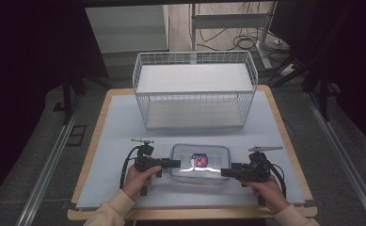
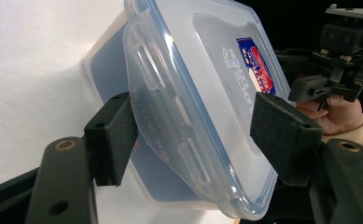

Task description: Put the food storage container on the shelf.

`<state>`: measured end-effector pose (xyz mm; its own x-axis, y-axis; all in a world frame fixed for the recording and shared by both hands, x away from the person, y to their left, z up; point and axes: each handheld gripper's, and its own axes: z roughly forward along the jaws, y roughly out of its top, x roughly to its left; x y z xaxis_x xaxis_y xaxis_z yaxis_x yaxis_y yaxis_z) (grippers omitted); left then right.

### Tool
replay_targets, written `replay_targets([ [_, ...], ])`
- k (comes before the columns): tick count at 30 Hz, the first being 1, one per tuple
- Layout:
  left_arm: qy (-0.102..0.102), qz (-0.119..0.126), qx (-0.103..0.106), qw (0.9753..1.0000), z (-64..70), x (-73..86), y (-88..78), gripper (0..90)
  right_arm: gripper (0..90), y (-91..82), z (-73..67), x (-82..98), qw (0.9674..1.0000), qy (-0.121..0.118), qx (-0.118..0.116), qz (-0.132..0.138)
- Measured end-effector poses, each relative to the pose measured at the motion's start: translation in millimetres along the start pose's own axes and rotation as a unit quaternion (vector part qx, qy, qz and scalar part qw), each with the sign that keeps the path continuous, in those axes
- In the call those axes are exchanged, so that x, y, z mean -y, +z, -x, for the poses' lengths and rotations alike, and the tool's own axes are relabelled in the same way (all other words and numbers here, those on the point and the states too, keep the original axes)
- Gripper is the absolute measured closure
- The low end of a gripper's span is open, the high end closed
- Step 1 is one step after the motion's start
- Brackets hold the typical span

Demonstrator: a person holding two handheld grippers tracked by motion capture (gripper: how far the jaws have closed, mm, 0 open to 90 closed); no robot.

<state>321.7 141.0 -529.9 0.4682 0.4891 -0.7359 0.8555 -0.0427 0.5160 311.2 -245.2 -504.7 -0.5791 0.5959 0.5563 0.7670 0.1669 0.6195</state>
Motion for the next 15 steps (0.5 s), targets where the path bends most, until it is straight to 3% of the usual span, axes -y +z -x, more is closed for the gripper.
replay_targets([
  [5,-0.003,0.003,0.0,1.0,0.0,0.8,-0.2,33.1,34.6,-2.2,5.5,-2.6,0.9998,0.017,-0.009,0.004],
  [8,-0.004,0.003,0.002,1.0,-0.5,1.5,-0.9,33.9,43.3,-5.6,8.7,-4.5,0.9996,0.024,-0.014,0.012],
  [12,-0.004,0.005,0.004,1.0,-0.9,2.0,-1.1,34.3,43.7,-6.0,9.4,-4.4,0.9994,0.028,-0.017,0.012],
  [15,-0.006,0.008,0.006,0.9999,-1.9,2.6,-1.4,34.8,32.9,-0.6,14.3,-4.0,0.9979,0.053,-0.035,-0.007],
])
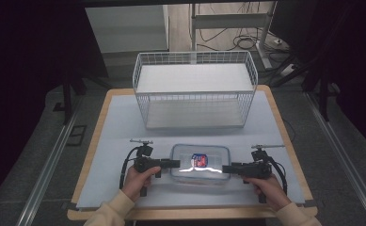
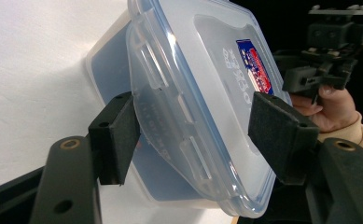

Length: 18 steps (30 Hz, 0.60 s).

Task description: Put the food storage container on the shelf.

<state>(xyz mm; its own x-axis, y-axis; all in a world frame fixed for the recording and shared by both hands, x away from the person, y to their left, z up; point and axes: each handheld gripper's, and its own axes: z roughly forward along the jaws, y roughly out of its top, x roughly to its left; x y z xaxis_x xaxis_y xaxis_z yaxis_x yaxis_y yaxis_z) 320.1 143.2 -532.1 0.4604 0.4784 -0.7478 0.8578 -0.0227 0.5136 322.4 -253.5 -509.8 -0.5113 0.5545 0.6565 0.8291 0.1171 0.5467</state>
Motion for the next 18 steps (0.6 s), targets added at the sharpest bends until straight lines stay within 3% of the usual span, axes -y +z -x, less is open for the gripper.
replay_targets([
  [1,0.0,0.0,0.0,1.0,0.0,0.0,0.0,34.9,32.9,0.0,0.0,0.0,1.0,0.0,0.0,0.0],
  [2,0.0,0.0,0.0,1.0,0.0,0.1,0.0,34.9,29.4,3.4,2.7,0.2,0.9996,0.015,-0.02,-0.01],
  [4,0.0,0.001,0.001,1.0,-0.1,0.1,0.0,34.9,28.1,7.2,6.6,-0.3,0.9991,0.031,-0.027,-0.012],
  [6,0.001,0.001,0.001,1.0,-0.1,0.2,0.0,34.9,39.5,3.2,9.4,-2.8,0.9987,0.039,-0.031,0.003],
  [15,0.015,0.003,-0.008,0.9999,5.3,2.6,-1.9,35.6,45.2,-1.4,9.5,-2.0,0.9984,0.041,-0.037,0.011],
  [18,0.036,0.008,-0.012,0.9993,10.8,6.9,-6.0,37.2,48.8,-4.4,8.4,0.2,0.9982,0.039,-0.043,0.017],
])
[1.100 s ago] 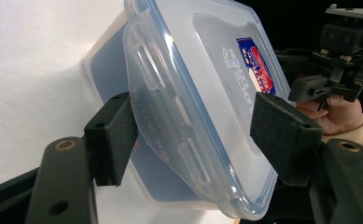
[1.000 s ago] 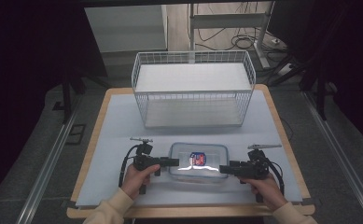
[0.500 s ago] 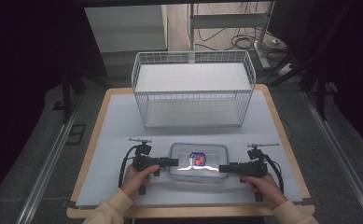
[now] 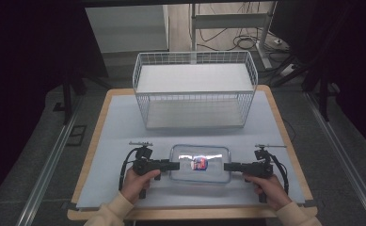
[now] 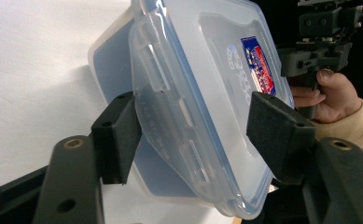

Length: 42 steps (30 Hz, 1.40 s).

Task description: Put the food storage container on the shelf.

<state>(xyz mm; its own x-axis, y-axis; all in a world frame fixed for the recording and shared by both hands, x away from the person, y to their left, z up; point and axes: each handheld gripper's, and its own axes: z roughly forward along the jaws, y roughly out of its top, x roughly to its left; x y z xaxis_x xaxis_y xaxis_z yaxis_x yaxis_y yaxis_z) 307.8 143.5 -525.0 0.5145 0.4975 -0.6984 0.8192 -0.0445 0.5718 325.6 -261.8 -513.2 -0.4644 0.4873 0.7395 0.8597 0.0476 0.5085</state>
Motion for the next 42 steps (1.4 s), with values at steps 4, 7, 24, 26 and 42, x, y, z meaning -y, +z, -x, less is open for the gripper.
replay_targets([
  [4,0.0,0.01,0.009,0.9999,1.0,4.6,-5.3,42.1,51.5,-2.6,-3.8,2.8,0.9999,-0.01,-0.004,0.007],
  [7,0.001,0.012,0.01,0.9999,1.4,6.3,-7.5,43.9,52.2,-3.0,-5.0,3.9,0.9998,-0.014,-0.004,0.012],
  [24,0.035,0.032,-0.017,0.9987,15.7,11.6,-12.8,47.9,54.8,-5.5,-16.7,6.7,0.9986,-0.047,0.011,0.024],
  [26,0.041,0.033,-0.021,0.9984,17.2,11.6,-13.4,48.1,55.1,-5.9,-17.4,6.6,0.9984,-0.05,0.012,0.025],
  [42,0.086,0.059,-0.043,0.9937,28.7,9.3,-18.3,49.1,55.1,-6.5,-23.4,4.4,0.9945,-0.091,0.019,0.049],
])
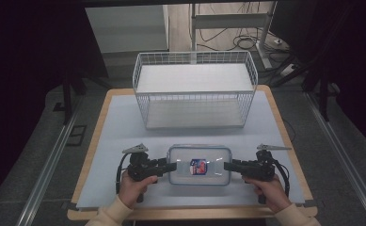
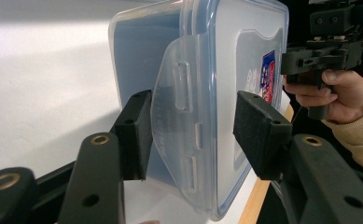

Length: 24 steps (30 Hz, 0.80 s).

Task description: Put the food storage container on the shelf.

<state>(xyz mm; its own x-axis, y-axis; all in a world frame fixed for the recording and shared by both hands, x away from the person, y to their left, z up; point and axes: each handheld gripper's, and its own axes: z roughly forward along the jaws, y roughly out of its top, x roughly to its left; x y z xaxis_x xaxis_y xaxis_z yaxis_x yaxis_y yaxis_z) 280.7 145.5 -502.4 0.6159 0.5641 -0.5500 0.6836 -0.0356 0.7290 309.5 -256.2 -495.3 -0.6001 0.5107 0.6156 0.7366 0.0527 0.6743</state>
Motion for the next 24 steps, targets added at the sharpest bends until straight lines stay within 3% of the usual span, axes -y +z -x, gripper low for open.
replay_targets([
  [11,0.022,0.017,-0.001,0.9996,4.1,-17.8,-8.2,49.5,55.0,-3.8,-8.8,-18.2,0.9995,-0.029,-0.001,0.014],
  [24,0.042,0.052,-0.01,0.9977,5.4,-53.2,-28.8,49.5,54.7,2.2,-27.9,-61.4,0.9973,-0.069,0.0,0.027],
])
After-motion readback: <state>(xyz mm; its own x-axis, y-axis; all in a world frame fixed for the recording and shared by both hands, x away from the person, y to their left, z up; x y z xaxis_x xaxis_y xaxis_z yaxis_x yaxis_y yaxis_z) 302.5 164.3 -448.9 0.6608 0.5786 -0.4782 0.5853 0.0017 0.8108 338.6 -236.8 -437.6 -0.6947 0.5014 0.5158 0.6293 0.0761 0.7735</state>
